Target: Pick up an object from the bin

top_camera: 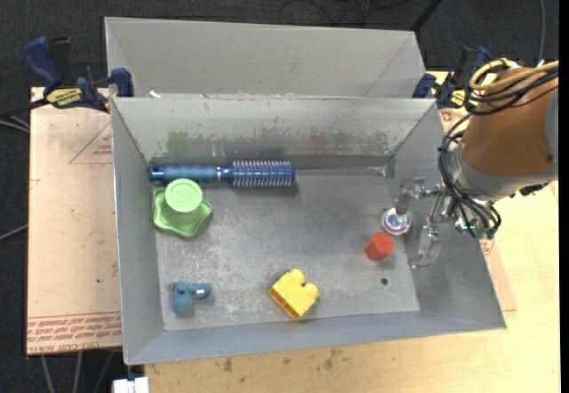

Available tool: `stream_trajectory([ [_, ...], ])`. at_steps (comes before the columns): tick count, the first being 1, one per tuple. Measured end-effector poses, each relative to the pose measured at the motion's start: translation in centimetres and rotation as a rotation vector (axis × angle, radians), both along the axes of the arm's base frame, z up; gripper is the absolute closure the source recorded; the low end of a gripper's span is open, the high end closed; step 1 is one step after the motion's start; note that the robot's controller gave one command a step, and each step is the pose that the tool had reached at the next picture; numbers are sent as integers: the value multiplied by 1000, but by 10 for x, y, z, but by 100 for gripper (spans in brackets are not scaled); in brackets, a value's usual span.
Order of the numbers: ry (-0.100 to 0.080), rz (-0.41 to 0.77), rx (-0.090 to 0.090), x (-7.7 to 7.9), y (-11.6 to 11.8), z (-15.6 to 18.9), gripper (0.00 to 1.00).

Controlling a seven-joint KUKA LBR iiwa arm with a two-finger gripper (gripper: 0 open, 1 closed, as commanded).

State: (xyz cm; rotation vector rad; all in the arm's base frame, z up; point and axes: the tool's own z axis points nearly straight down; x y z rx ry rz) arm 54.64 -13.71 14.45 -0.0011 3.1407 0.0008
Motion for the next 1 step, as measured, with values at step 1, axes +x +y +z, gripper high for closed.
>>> stream_trajectory([
  [1, 5, -35, 3, -12, 5, -79, 0],
])
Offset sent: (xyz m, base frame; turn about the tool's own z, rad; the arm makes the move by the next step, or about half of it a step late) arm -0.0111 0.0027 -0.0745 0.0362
